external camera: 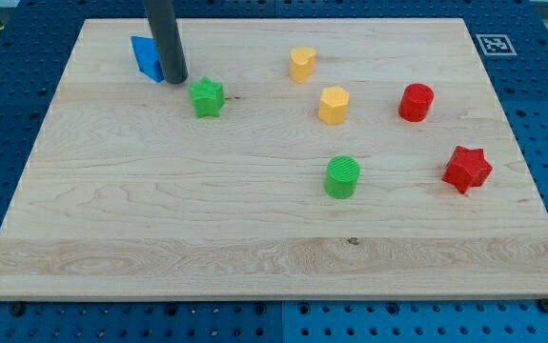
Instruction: Move the green star parallel to the left of the green circle
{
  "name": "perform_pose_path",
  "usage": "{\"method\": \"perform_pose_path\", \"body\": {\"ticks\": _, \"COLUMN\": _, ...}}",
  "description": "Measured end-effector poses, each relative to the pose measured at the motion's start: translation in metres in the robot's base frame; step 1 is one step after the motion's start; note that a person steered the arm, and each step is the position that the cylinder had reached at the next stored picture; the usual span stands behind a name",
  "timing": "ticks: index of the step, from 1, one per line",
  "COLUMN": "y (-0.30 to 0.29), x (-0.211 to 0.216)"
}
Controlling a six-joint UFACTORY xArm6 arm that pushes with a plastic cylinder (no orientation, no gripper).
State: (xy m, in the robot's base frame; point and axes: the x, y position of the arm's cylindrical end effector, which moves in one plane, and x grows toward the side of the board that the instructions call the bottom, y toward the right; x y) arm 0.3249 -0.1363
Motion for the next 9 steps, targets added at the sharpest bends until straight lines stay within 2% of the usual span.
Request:
{"method": "perform_pose_path", "body": {"ticks": 3, "y": 0.072, "x": 0.013}}
{"method": "perform_pose_path", "body": {"ticks": 5, "y": 0.03, "x": 0.01}}
{"method": "perform_pose_path", "body": {"ticks": 7, "y": 0.029, "x": 0.026}}
{"method": "perform_pose_path", "body": {"ticks": 9, "y": 0.028, "x": 0.074}}
